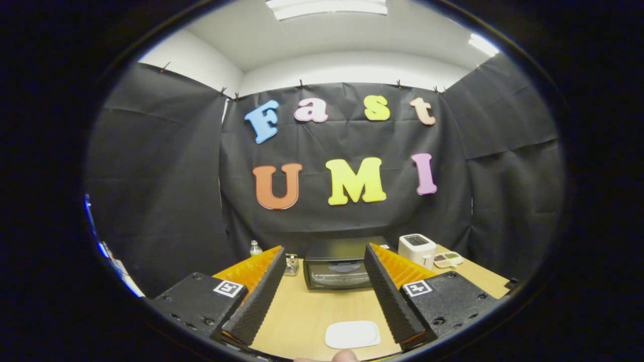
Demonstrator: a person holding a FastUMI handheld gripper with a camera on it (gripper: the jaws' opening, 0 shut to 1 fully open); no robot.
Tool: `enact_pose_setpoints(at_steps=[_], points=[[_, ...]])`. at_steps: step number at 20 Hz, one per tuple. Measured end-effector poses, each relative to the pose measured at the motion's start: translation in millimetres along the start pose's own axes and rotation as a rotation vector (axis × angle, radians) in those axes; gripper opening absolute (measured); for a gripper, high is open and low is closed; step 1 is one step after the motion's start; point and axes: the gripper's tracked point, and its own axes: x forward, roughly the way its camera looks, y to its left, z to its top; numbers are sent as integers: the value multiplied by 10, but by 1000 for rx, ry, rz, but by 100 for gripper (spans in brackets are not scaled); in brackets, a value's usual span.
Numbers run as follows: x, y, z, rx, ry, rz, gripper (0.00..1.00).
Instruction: Open the toaster oven, put the food inside, and close the toaster oven door.
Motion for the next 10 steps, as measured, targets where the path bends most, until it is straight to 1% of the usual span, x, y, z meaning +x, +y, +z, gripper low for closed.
enact_pose_setpoints(at_steps=[10], points=[[48, 189, -59, -39, 23, 5, 100]])
